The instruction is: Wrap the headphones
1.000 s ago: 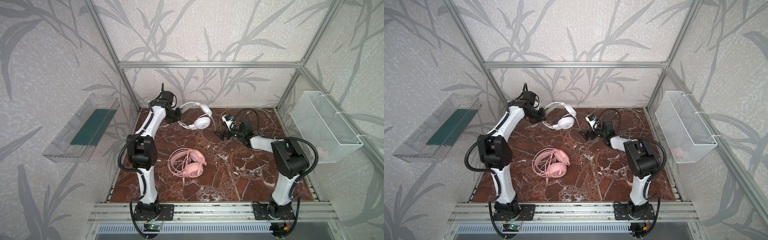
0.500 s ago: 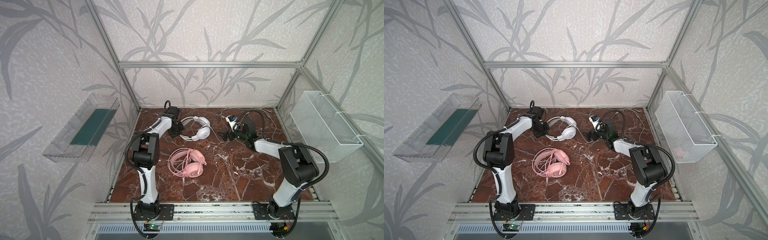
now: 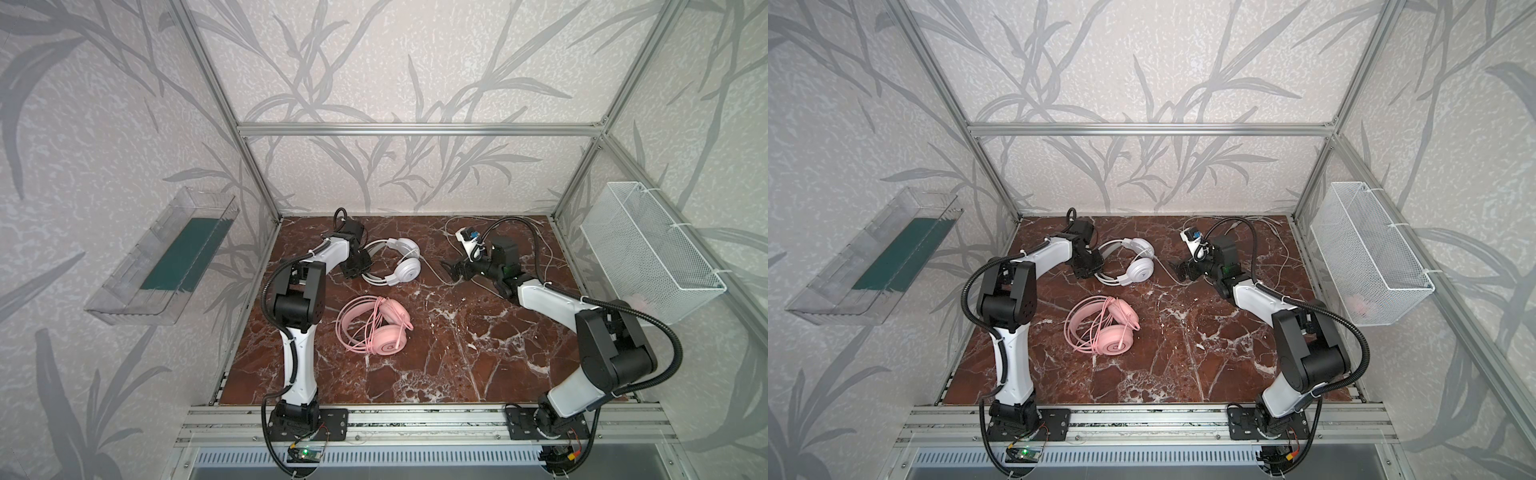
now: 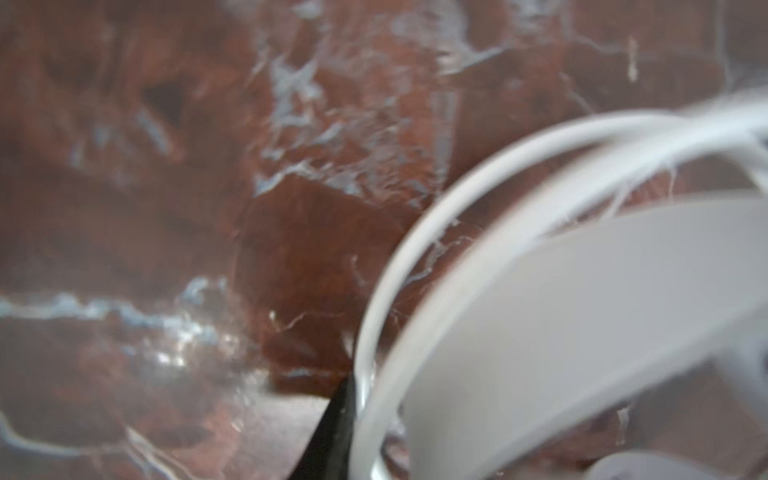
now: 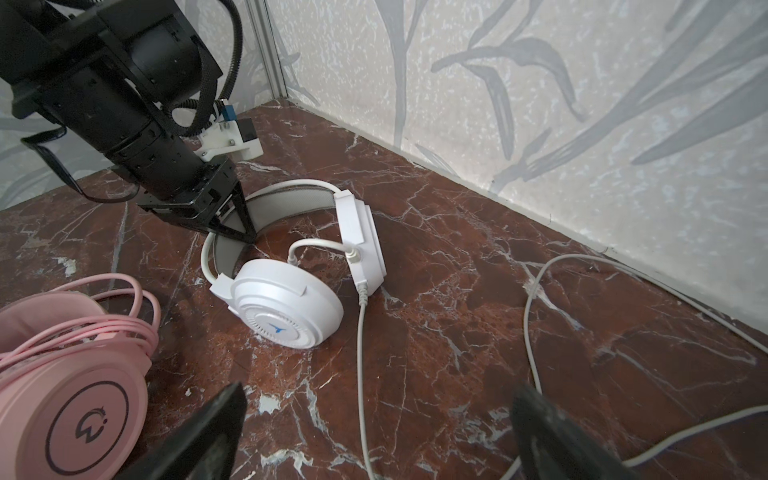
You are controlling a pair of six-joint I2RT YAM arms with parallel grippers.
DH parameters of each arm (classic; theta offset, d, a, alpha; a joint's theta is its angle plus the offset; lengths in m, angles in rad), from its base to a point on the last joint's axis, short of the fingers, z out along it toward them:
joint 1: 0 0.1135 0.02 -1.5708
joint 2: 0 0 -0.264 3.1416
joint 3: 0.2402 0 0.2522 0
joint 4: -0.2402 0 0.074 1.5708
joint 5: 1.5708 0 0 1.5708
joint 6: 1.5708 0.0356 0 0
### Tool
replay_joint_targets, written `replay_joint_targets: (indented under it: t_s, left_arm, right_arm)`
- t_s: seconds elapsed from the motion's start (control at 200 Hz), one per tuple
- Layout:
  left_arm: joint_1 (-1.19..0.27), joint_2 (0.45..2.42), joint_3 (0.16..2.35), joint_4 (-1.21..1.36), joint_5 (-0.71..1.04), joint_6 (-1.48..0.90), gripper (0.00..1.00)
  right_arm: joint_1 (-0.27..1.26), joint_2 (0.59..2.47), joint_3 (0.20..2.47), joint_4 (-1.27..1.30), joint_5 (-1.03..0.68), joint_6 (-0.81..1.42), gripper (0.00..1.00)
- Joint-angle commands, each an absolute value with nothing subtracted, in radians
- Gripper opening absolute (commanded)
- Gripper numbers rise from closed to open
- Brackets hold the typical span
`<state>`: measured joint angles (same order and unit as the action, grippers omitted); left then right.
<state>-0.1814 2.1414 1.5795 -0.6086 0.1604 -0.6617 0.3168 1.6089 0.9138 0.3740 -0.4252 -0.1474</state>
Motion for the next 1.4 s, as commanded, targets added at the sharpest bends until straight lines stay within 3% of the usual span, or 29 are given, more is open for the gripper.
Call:
replay_joint_targets:
  t_s: [0.0,0.13,0.47,1.035,1.395]
  left_arm:
    - [-0.184,2.154,1.576,-0.64,0.143,-0.644,0.42]
    - [-0.184,2.15,1.625,-0.691,0.125,-0.585,0.52]
    - [-0.183,2.284,1.941,-0.961,0.038,-0.328,0.54]
    - [-0.203,2.362,1.985,-1.038,0.074,-0.263,0.53]
    - [-0.206,2.405,2.002,-1.047,0.039,-0.255,0.41]
  right_arm:
    - [0.319,1.565,0.9,0.337,-0.411,-0.178,0.99]
    - [0.319,1.548,0.891,0.319,-0.405,-0.189,0.99]
    - [0.319,1.53,0.881,0.306,-0.399,-0.195,0.99]
    - [0.319,1.523,0.882,0.294,-0.39,-0.209,0.99]
    - [0.319,1.529,0.887,0.275,-0.384,-0.221,0.99]
